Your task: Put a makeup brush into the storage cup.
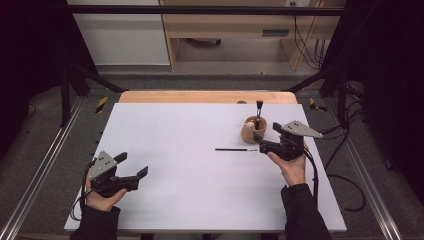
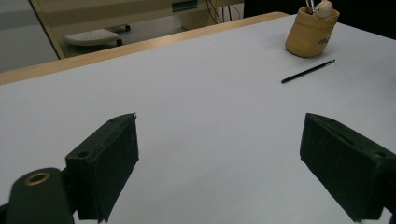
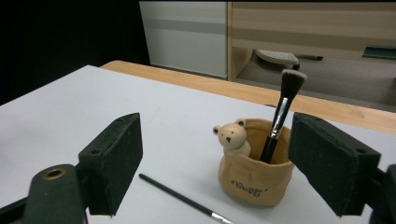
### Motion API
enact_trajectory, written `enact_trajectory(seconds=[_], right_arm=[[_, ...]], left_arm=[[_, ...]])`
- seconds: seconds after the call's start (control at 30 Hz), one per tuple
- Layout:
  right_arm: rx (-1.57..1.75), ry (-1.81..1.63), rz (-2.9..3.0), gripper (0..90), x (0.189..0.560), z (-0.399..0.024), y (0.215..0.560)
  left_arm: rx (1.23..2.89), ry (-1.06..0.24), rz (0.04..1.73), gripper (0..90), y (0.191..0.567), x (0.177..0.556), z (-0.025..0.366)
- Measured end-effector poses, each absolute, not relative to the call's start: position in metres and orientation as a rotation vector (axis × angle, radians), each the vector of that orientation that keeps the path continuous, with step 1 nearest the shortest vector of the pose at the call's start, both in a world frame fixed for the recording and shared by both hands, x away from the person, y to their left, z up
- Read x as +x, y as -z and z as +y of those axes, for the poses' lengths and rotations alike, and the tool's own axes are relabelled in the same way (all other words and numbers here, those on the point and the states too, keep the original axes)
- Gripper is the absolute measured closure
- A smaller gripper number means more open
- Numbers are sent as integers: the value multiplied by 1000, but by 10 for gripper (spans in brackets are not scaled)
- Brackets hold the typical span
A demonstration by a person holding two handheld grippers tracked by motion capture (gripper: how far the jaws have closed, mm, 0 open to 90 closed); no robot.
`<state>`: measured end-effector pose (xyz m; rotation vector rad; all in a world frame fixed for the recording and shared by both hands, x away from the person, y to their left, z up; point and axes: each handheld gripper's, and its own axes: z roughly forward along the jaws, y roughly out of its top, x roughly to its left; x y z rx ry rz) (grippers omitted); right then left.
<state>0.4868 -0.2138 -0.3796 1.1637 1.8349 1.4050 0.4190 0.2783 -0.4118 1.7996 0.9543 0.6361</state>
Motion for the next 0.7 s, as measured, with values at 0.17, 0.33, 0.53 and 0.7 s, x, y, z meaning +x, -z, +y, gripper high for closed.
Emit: enact_trajectory(seconds=[0.17, 0.33, 0.53, 0.7], right_arm=[[1159, -1410, 1848, 150, 475, -217, 385], [1146, -1420, 1854, 132, 464, -220, 388], [1138, -1428, 1866, 112, 453, -225, 390], [1116, -1435, 1863, 99, 445, -230, 391]], left_arm=[[1799, -638, 955, 105, 412, 419, 278], [1803, -640, 956, 101, 411, 418, 278], [1802, -640, 958, 99, 411, 418, 278], [1793, -641, 962, 99, 411, 418, 278]])
